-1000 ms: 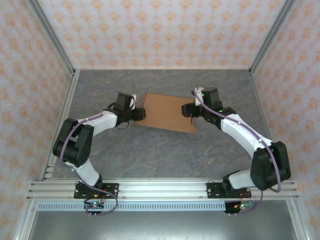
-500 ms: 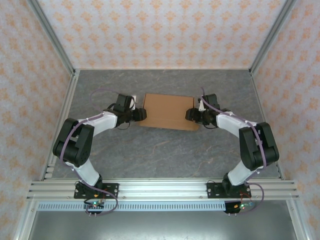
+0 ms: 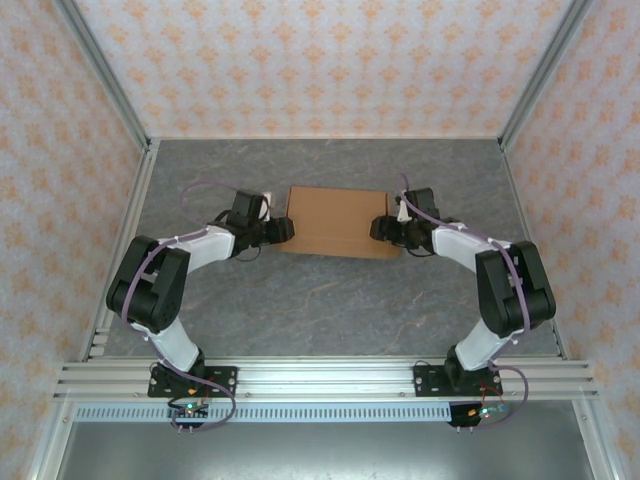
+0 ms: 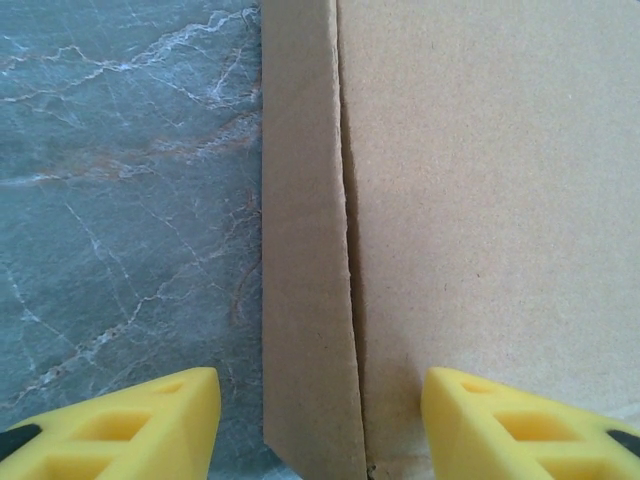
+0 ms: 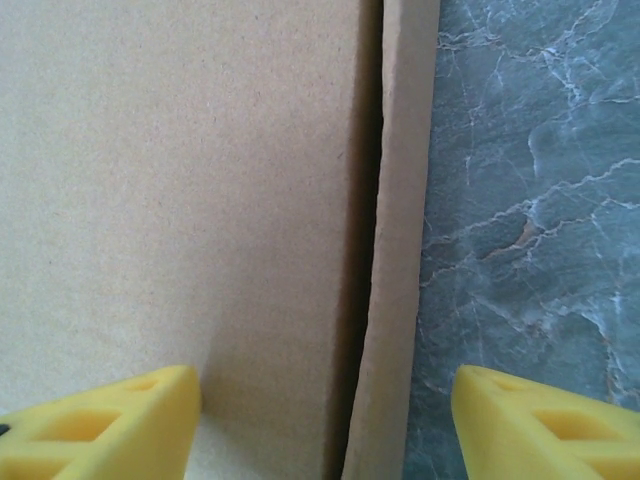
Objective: Fold the paper box
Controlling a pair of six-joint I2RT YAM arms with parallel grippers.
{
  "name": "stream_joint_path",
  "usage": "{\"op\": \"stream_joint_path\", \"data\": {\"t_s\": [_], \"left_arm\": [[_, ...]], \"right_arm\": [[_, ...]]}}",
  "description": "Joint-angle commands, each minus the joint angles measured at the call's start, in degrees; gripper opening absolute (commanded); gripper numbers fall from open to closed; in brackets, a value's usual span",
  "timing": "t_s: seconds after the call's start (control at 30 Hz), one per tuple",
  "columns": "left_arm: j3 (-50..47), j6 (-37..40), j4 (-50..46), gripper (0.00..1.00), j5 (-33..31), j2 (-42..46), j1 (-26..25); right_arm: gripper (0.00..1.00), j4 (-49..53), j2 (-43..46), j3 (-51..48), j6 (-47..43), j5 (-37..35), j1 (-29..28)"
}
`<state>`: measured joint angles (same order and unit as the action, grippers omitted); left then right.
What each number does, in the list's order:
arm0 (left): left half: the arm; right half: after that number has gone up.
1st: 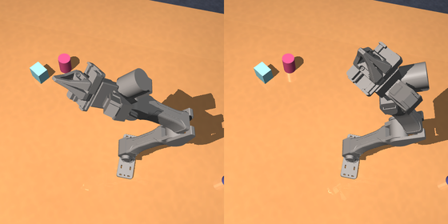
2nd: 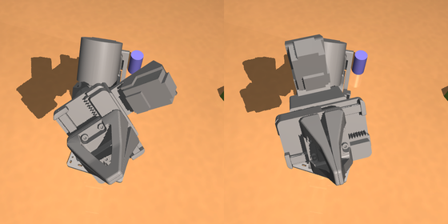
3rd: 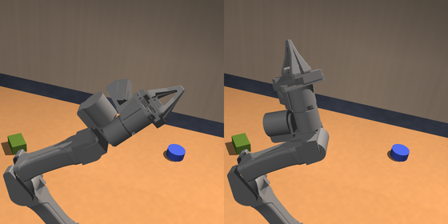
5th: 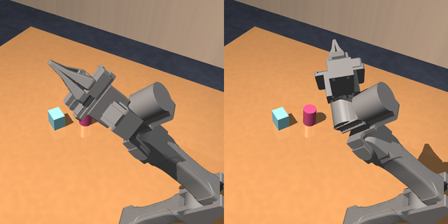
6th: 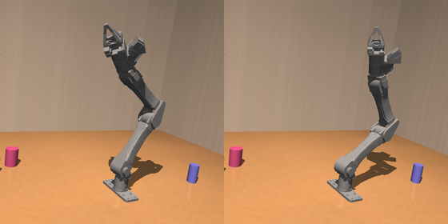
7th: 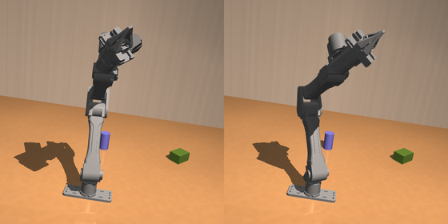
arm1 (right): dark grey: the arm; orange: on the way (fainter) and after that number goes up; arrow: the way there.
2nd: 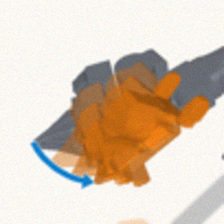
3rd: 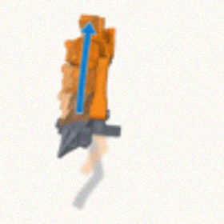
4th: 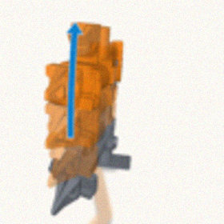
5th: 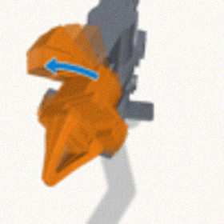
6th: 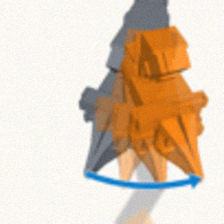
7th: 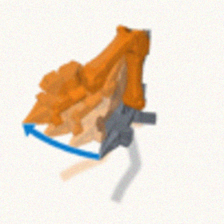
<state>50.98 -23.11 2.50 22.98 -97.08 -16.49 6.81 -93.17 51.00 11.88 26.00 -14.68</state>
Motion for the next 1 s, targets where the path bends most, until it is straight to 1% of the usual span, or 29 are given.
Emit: {"op": "stream_joint_path", "data": {"t_s": [0.0, 0.2, 0.3, 0.47, 0.67, 0.73, 0.87, 0.97], "left_arm": [[-1.2, 0.2, -1.4, 0.59, -3.1, 3.1, -0.5], [0.3, 1.7, -2.5, 0.66, -5.0, 4.8, -0.5], [3.4, 3.8, -5.6, 0.68, -5.0, 3.6, -0.5], [8.4, 5.1, -9.0, 0.68, -2.9, -1.2, -0.4], [8.6, 3.9, -8.6, 0.63, 0.0, -2.6, -0.6], [7.6, 3.8, -8.7, 0.63, -1.1, -1.1, -1.0], [4.9, 4.7, -10.2, 0.68, -6.6, 3.3, -1.9], [2.9, 4.9, -10.5, 0.70, -6.5, 5.4, -2.5]], "right_arm": [[0.71, 3.4, 4.0, 1.5, -1.3, -2.6, 0.0], [0.70, 5.3, 2.1, 3.7, -2.3, -2.3, 0.1], [0.68, 5.5, 0.2, 4.7, -2.9, -1.8, 0.1], [0.65, 5.0, -2.2, 5.9, -3.1, -1.0, 0.2], [0.63, 4.9, -2.2, 6.1, -3.3, 0.3, 0.2], [0.65, 5.9, -1.5, 6.1, -3.6, -0.5, 0.2], [0.71, 8.3, 2.6, 4.3, -4.2, -3.7, 0.2], [0.74, 9.7, 6.7, 2.3, -4.2, -4.8, 0.1]]}}
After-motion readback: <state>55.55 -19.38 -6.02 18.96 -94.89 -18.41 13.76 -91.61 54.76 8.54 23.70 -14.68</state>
